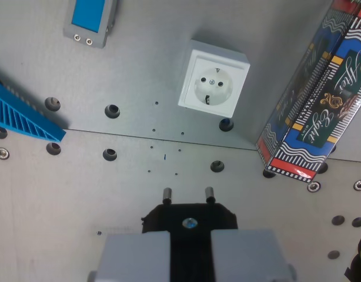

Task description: Move above the white socket

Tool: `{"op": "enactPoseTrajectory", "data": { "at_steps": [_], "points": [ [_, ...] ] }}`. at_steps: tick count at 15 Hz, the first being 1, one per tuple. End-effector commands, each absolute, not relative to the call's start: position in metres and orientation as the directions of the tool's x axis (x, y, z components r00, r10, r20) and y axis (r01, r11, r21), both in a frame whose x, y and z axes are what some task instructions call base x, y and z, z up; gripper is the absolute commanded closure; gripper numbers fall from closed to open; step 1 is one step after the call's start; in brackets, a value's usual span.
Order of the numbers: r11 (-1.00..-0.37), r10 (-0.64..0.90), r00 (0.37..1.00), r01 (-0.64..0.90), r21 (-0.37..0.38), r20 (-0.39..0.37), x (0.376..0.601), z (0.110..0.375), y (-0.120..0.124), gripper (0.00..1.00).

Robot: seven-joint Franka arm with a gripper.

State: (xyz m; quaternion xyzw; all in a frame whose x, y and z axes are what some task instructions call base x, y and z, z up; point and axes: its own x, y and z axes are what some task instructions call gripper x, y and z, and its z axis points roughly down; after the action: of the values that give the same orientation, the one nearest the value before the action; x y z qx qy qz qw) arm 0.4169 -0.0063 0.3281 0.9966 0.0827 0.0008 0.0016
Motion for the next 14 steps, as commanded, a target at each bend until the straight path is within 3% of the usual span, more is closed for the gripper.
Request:
{"op": "enactPoseTrajectory", "data": {
  "at_steps": [1,14],
  "points": [
    [-0.986,0.164,0.986,0.164,0.003,0.002,0.4168,0.3283,-0.0064,1.0],
    [-0.991,0.131,0.991,0.13,0.004,0.017,0.416,0.3191,-0.008,1.0]
  ]
}}
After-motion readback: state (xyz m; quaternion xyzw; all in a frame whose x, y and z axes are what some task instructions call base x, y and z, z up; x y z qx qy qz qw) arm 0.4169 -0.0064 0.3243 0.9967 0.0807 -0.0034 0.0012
